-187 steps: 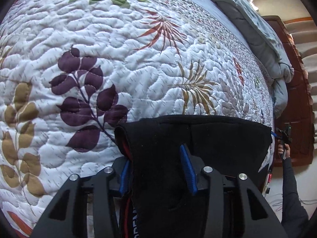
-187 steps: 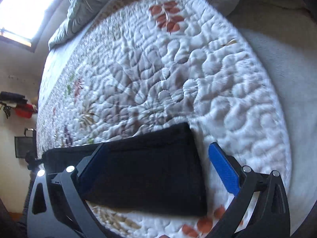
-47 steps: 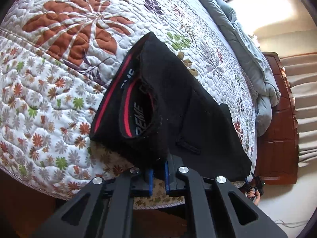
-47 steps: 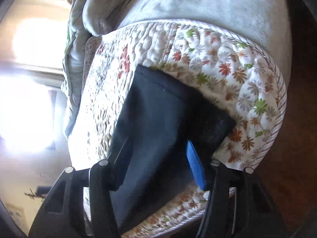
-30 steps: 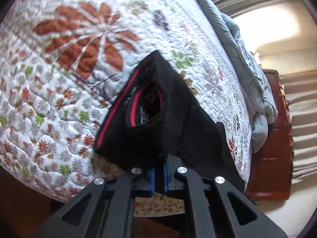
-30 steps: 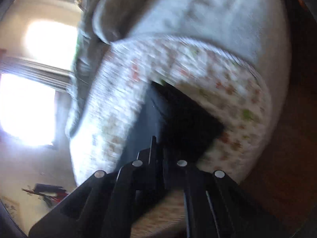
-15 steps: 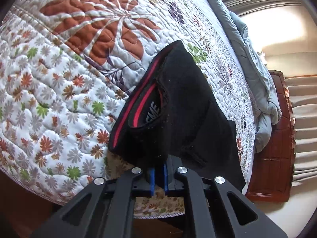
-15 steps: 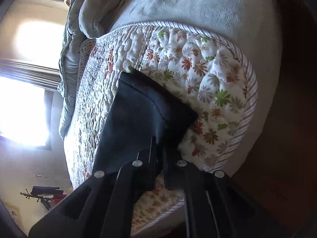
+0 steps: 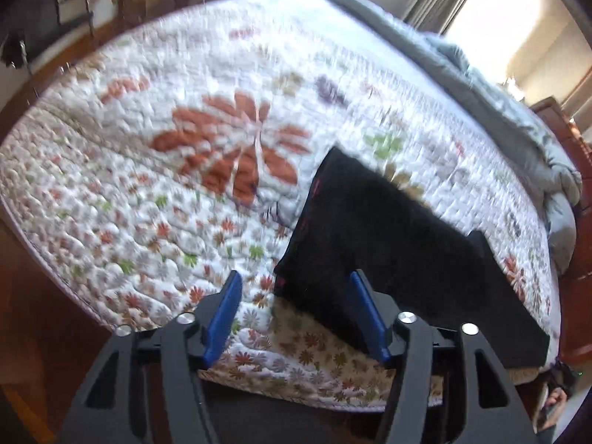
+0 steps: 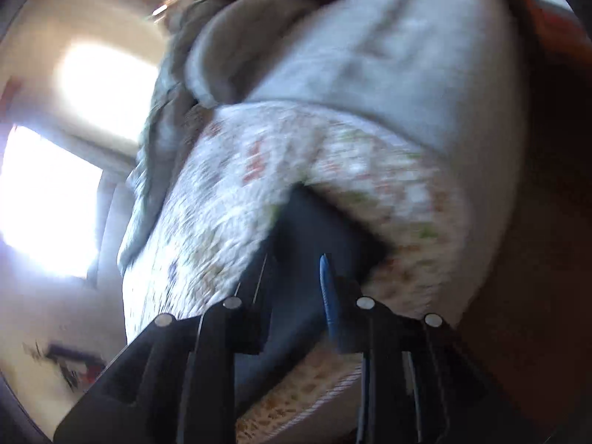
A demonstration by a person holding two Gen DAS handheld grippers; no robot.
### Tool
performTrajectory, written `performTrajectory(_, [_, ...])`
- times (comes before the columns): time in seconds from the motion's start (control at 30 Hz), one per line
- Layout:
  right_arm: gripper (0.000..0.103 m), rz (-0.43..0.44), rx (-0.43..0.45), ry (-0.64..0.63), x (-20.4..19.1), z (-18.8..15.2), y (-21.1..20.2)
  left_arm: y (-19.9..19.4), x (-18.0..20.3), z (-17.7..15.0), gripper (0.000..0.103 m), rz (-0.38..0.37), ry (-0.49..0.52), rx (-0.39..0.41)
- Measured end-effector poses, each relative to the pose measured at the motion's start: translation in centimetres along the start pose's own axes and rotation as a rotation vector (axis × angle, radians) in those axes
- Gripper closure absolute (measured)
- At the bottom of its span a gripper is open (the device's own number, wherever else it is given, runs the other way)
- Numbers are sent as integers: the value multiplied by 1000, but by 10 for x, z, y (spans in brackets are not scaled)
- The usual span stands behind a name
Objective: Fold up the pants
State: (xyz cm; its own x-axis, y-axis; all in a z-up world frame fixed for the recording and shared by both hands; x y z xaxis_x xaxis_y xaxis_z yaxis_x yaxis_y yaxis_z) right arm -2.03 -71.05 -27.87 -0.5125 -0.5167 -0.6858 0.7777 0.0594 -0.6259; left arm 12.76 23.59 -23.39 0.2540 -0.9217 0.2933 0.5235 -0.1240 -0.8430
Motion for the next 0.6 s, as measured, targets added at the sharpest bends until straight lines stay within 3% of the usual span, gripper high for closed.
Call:
performTrajectory(0.13, [72,66,-87,-106,-33,-11,50,-9,23,0,31,-96,78,99])
performTrajectory(0.23, [72,88,-126,-73,-18,-9,81,8,41,-3,25,-155,148,97])
performTrajectory(0.27, [76,85,-133,-44,-8,-7,87,17,48,-4,25,-148,168,73])
performTrajectory(0.33, [103,93,-146,12,14,1,96,38,53,-9,25,-111,201,10])
performTrajectory(0.4, [103,91,-139,41,28,11,94,57,48,-15,25,-59,216,-41])
performTrajectory(0.47, [103,73,-135,28,26,16,90,59,47,-19,25,-61,214,-42])
performTrajectory(0.53, [93,56,-127,17,18,20,82,54,48,-17,25,-68,211,-37])
performTrajectory(0.57, [81,63,-121,7,10,19,78,53,47,-16,25,-71,209,-33])
performTrajectory(0.6, [75,83,-120,-33,-10,15,72,52,46,-16,25,-73,206,-32])
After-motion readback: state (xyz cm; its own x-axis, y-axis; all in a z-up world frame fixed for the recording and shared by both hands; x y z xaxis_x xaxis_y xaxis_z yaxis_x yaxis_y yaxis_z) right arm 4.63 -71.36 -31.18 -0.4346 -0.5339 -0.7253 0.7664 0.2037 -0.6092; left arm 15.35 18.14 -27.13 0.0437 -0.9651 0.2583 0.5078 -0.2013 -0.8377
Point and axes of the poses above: each gripper's, at about its wrist camera, not at the fingertips, and y roughly the way its jaws point, x to its right, z to its top, the point moved 1 cm from there along y, roughly the way its jaws point
